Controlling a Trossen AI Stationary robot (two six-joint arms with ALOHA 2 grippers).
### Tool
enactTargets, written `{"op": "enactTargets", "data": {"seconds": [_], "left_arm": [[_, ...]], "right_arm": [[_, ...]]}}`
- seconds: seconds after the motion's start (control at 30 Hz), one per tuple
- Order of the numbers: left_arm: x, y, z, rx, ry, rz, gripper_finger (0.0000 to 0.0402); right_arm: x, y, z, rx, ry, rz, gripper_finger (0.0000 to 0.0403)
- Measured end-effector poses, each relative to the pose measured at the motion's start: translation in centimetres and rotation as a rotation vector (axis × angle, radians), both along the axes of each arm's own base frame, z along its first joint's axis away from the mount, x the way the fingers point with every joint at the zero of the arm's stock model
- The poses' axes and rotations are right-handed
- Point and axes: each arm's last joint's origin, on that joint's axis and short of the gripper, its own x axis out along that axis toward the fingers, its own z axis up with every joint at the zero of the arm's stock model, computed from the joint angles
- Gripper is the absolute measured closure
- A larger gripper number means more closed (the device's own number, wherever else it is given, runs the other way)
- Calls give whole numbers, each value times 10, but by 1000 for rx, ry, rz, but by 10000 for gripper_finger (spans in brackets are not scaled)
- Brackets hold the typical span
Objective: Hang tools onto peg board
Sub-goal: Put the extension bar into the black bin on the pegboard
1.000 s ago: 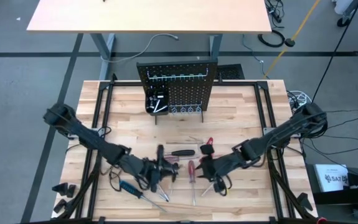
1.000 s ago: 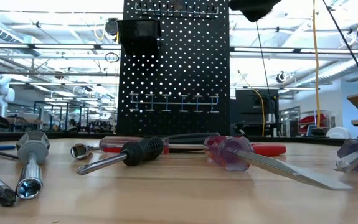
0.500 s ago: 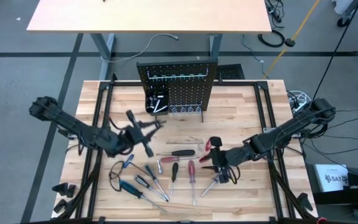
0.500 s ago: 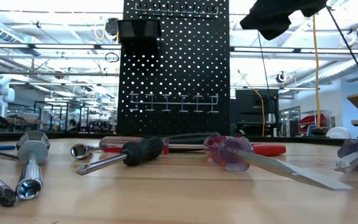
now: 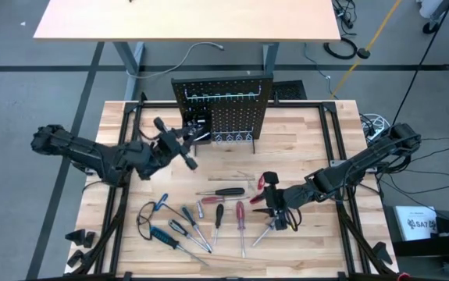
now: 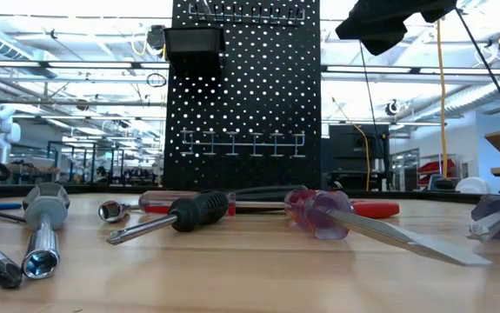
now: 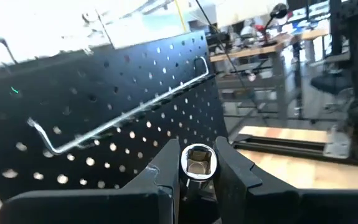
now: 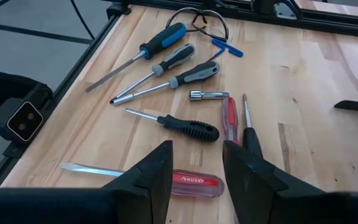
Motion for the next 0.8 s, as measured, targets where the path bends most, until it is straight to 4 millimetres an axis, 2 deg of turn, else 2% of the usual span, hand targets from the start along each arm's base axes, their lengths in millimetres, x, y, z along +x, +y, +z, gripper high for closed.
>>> {"op": "enactTargets", "data": {"seconds": [0.17,0.37,0.8], "left_arm": [[-12,23,0,-119,-14,-26,338],[-20,34,1,-194,-18,-80,338],[-15,42,-3,-69,96,-103,338]], "right_arm": [[0,0,0,1,1,1,270],[0,0,0,-6,0,4,270],[1,1,3,10,-31,3,270]]}}
